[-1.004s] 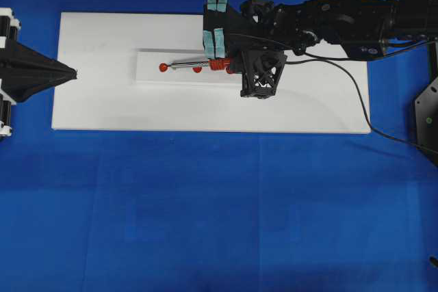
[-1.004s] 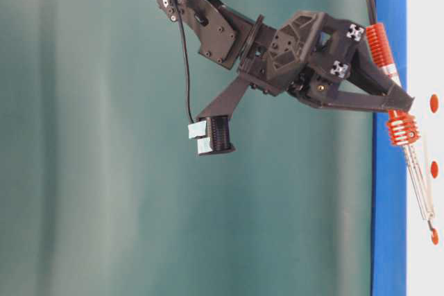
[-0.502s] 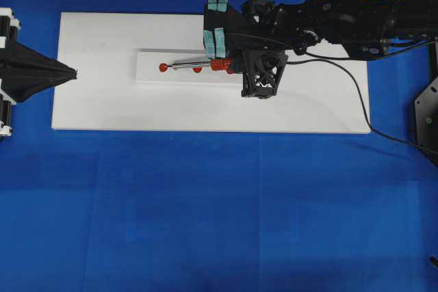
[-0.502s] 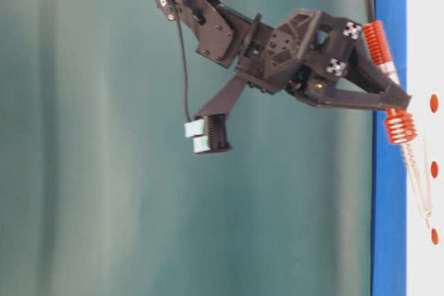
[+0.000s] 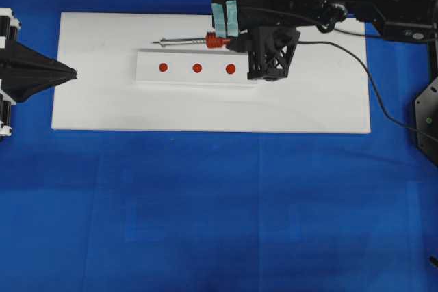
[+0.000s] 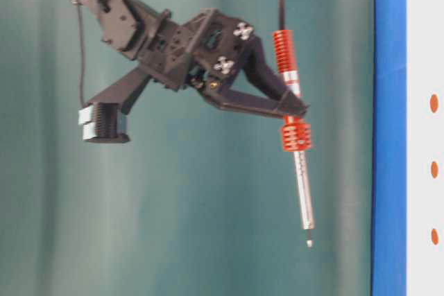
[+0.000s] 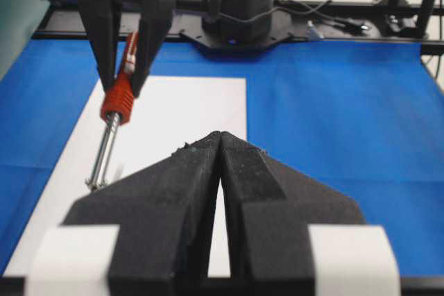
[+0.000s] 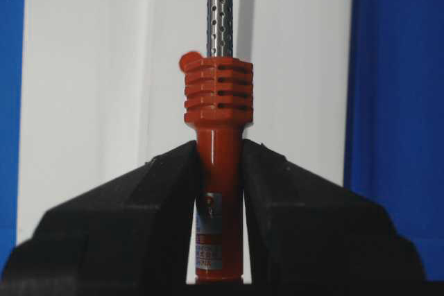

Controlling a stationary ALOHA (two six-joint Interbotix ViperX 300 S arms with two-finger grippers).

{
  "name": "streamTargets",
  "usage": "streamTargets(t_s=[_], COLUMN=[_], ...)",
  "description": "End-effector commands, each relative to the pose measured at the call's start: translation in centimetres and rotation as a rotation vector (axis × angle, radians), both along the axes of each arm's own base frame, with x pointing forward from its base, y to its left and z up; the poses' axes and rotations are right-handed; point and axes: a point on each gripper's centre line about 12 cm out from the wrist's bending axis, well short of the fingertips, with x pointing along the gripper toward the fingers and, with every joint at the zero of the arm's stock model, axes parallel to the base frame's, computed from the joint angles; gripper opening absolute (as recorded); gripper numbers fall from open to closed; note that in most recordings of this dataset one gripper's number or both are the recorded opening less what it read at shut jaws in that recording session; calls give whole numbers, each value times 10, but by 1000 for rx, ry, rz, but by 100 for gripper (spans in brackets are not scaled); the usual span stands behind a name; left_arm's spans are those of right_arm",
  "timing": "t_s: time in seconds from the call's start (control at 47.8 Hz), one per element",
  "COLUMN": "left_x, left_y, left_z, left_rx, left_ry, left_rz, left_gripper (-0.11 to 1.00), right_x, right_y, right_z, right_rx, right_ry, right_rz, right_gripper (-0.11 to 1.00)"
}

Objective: Touch the tip of the soldering iron to the mark.
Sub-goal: 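Raise the iron and shift it right above the strip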

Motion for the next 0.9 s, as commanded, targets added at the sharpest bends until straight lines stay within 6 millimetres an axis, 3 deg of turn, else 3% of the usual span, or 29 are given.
streamTargets(t_s=[0.0,0.293,0.879], left_x=[1,1,1], left_y=[0,0,0], left_z=[4,4,4], left_rx=[0,0,0], left_ry=[-18,-17,-21], left_rz=[2,2,2], left_gripper=[0,0,0], right_x=[1,-3,-63], right_y=[-1,0,9], right_z=[24,20,7], right_rx=[-17,-10,10], right_ry=[-54,-41,3], right_rz=[-1,-6,-72], right_gripper=[6,6,6])
